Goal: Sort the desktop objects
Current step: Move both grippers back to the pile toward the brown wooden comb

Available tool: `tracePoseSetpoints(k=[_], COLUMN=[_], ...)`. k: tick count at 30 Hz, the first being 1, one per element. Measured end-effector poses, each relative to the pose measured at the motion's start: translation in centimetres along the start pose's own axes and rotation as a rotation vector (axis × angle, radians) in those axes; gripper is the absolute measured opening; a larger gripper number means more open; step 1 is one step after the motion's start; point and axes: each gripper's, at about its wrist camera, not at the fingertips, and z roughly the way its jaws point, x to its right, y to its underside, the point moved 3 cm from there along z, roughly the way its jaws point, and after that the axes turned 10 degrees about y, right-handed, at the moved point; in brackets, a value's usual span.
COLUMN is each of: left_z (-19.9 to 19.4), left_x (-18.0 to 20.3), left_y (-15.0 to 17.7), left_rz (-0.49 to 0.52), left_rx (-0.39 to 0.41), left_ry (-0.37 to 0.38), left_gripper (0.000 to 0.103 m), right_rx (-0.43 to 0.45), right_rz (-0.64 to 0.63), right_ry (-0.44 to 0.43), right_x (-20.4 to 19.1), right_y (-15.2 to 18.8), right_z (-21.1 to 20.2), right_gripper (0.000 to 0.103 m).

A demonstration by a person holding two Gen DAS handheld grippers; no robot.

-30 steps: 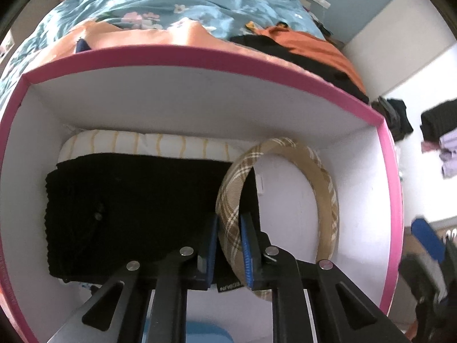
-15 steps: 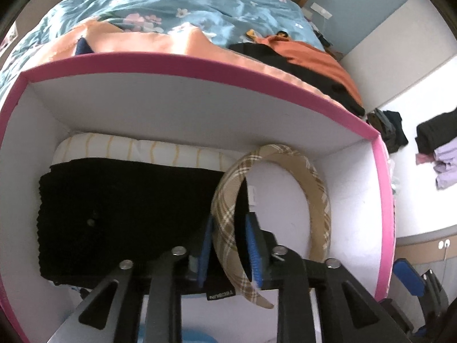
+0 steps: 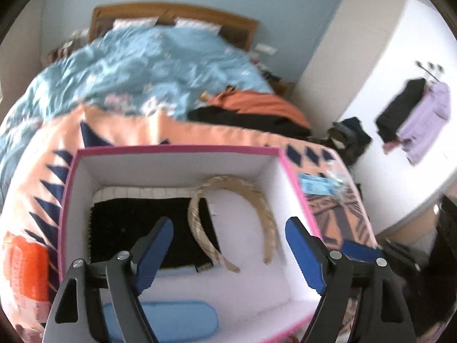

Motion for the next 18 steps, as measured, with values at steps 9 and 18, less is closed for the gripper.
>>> tracePoseSetpoints(k=[9, 18], left_z=[-3.5, -2.6], left_x=[2.8, 4.6], left_y=[6.3, 12.1], left_rz=[0.072, 0.128], left_rx=[-0.067, -0.191], left_ry=[0.056, 0.047], left_gripper=[0.086, 0.086], right_rx=[-0.067, -0.2], right_rz=[0.022, 0.113], right_ry=[-0.048, -0.021], right_x=[-0.9, 0.4], right_y=[4.8, 12.6], right_z=[-2.1, -3.0], right_gripper=[0.051, 0.051])
